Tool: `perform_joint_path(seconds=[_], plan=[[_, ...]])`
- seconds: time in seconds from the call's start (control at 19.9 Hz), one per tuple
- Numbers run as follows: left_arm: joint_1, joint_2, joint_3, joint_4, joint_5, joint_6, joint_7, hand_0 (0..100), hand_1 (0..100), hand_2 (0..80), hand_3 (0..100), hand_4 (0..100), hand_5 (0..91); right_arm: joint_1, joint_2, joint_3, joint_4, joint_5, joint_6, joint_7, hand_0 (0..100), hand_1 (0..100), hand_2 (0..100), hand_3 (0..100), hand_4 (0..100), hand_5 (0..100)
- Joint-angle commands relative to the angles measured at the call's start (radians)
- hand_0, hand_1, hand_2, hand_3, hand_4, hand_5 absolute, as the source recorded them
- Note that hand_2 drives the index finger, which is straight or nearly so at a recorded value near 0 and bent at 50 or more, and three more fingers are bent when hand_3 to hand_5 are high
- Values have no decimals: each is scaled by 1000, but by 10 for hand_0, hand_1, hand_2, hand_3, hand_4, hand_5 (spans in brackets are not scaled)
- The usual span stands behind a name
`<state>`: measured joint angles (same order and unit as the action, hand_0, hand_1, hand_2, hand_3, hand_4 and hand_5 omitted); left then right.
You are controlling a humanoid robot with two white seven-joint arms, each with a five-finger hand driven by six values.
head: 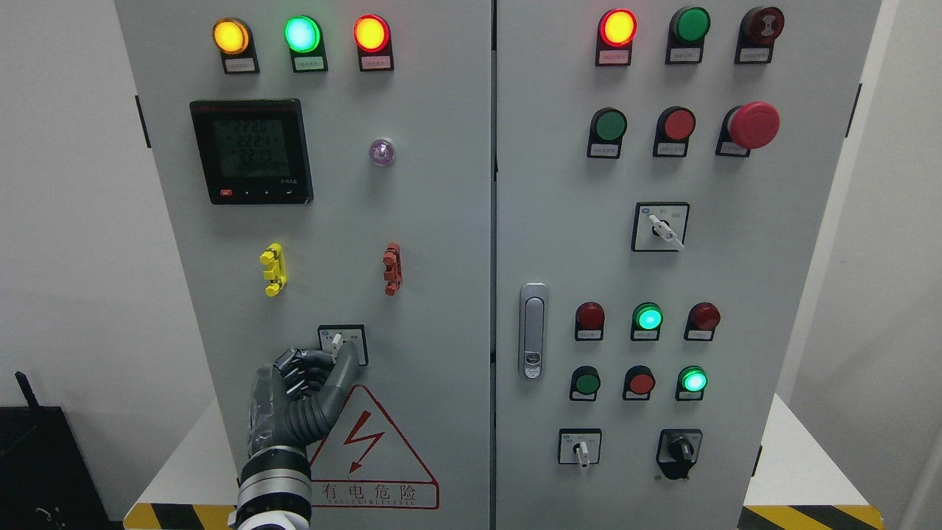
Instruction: Turn on light switch 1
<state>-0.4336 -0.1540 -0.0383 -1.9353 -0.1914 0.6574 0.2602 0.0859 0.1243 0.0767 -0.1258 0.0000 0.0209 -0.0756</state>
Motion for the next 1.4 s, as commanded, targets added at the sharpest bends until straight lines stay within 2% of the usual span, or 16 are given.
perform_joint_path(seconds=[0.0,0.6,1.35], plan=[[-1,-1,0,2,0,1,2,420,649,594,813,831,736,0,0,0,0,-25,1,0,0,0,0,0,0,0],[-1,-1,-2,10,3,1,2,567,649,606,827,836,739,0,0,0,0,-25,1,0,0,0,0,0,0,0],[-1,-1,-5,10,7,1,2,676,609,613,835,842,747,0,0,0,0,-25,-1,0,0,0,0,0,0,0]])
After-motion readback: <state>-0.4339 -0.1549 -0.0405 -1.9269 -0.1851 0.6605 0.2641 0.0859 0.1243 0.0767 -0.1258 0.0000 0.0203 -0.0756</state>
